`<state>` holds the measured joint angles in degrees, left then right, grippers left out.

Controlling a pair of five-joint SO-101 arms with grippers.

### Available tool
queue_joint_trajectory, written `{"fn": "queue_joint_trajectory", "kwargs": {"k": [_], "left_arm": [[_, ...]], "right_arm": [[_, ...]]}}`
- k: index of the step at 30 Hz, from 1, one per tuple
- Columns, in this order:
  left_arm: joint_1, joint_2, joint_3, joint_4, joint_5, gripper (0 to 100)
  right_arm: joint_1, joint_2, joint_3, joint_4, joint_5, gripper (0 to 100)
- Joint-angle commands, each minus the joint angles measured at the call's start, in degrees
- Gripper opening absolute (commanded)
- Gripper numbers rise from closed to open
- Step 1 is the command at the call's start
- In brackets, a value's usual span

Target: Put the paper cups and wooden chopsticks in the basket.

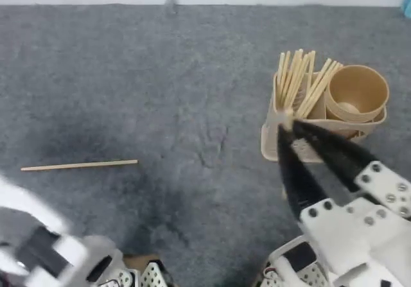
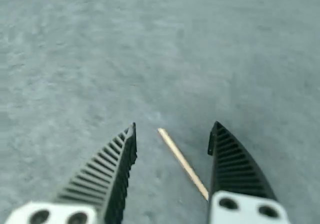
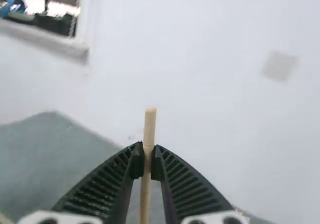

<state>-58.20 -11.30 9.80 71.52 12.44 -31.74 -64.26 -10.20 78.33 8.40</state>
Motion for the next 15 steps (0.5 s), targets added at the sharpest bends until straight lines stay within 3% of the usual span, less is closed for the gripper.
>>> {"fn": "queue_joint_trajectory", "kwargs": {"k": [1, 10, 15], "left_arm": [[6.2, -15.7, 17.5, -7.4, -0.1, 23], [19.9, -45.0, 56.1, -27.4, -0.1, 23], [25.4, -59.0, 67.5, -29.6, -0.3, 23]], "right_arm": [[5.4, 0.0, 1.1, -7.5, -0.8, 0.6], [14.8, 0.7, 13.8, -32.0, -0.7, 0.6], [19.0, 0.7, 24.4, -43.7, -0.7, 0.6]]}}
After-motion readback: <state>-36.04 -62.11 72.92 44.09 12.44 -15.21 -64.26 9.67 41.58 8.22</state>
